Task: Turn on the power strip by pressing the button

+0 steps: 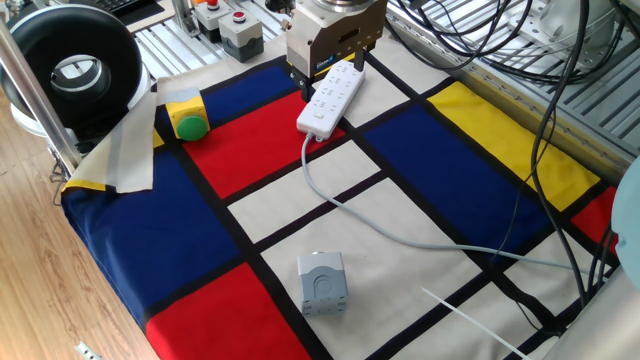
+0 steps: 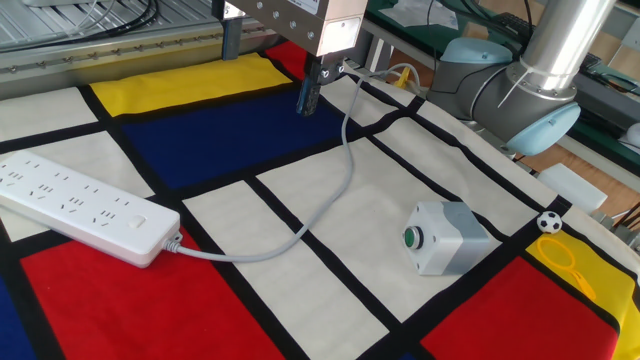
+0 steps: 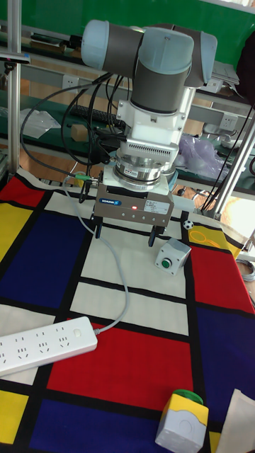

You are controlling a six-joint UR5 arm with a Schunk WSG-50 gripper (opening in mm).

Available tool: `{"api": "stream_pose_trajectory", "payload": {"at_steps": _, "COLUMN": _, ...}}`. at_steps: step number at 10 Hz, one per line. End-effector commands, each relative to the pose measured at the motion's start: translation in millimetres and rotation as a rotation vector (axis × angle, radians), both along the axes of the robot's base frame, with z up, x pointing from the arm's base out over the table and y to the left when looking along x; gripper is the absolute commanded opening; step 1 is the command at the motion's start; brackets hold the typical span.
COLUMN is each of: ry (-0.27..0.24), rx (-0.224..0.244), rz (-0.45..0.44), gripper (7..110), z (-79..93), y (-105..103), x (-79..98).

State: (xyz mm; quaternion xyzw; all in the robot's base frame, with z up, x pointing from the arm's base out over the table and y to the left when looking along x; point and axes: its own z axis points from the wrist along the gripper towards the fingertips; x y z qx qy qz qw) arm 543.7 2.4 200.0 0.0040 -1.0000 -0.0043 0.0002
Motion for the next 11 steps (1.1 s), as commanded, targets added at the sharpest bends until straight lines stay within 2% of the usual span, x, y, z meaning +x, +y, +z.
{"api": "stream_pose_trajectory", "payload": {"at_steps": 1, "ry": -0.094, "rx": 0.042, "rz": 0.256, "gripper": 107, "z": 1.0, "y": 15.5, "x": 21.3}}
{"api": "stream_pose_trajectory", "payload": {"at_steps": 2, "ry": -0.094, "rx": 0.042, "rz": 0.256, "gripper": 7, "z": 0.8, "y": 15.5, "x": 21.3}}
{"api": "stream_pose_trajectory", "payload": {"at_steps": 9, "ry": -0.089, "rx": 0.043, "rz": 0.259, "gripper": 7, "z": 0.1, "y": 16.3, "x": 19.9}}
{"api": "stream_pose_trajectory", "payload": {"at_steps": 11, "ry": -0.076, "rx": 0.009, "rz": 0.283, "gripper": 7, "z": -0.6, "y": 7.9, "x": 17.6}}
